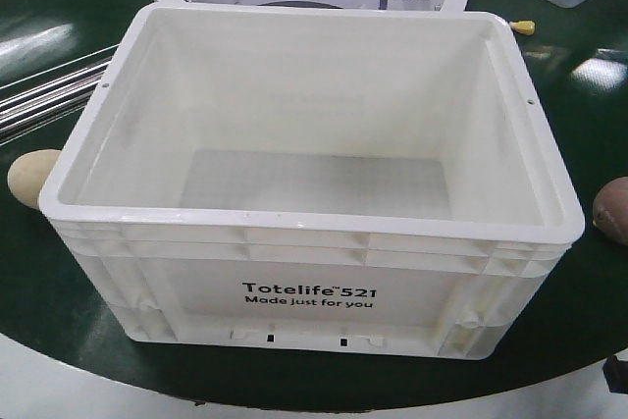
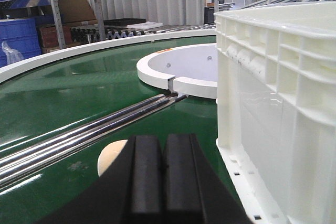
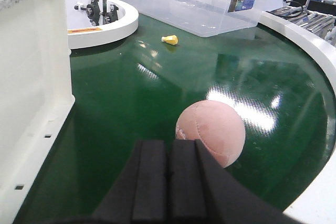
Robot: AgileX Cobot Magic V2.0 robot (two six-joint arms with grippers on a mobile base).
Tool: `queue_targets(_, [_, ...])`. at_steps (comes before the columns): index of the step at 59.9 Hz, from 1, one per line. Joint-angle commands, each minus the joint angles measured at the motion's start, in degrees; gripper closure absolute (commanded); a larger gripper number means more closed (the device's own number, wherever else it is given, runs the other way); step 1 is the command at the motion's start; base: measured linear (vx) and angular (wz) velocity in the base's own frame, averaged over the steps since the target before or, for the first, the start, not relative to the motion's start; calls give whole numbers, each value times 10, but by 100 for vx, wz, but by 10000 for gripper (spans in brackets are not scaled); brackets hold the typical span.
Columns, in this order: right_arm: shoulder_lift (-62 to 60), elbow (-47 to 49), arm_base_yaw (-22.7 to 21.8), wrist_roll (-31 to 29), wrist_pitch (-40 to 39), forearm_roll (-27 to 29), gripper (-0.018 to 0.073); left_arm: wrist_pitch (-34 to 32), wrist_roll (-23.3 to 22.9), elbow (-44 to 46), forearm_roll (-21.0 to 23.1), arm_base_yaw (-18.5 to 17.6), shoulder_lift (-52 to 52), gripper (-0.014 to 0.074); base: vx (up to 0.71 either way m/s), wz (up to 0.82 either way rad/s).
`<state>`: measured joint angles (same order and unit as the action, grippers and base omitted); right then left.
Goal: Place moving items into box and shelve
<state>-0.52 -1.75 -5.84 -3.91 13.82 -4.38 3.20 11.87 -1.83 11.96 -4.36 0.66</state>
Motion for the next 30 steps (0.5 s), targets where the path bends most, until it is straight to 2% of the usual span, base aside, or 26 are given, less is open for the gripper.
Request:
queue_targets(1, [-14, -3, -3, 1, -46, -1, 568, -47, -3, -10, 5, -2, -2, 603, 0, 0])
queue_targets(30, [-14, -3, -3, 1, -46, -1, 568, -47, -3, -10, 5, -2, -2, 603, 0, 0])
